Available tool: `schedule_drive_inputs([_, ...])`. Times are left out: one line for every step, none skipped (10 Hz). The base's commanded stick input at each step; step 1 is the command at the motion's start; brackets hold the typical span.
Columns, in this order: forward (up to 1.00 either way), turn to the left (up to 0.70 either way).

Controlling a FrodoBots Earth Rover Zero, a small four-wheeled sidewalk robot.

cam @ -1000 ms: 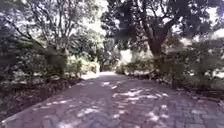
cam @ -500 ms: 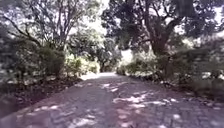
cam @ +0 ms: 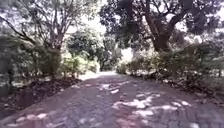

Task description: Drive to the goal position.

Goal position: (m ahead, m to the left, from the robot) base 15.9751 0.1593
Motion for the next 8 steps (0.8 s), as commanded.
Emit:
schedule_drive_inputs([0.7, 0.0])
schedule_drive_inputs([0.7, 0.0])
schedule_drive_inputs([0.7, 0.0])
schedule_drive_inputs([0.7, 0.0])
schedule_drive_inputs([0.7, 0.0])
schedule_drive_inputs([0.7, 0.0])
schedule_drive_inputs([0.7, 0.0])
schedule_drive_inputs([0.7, 0.0])
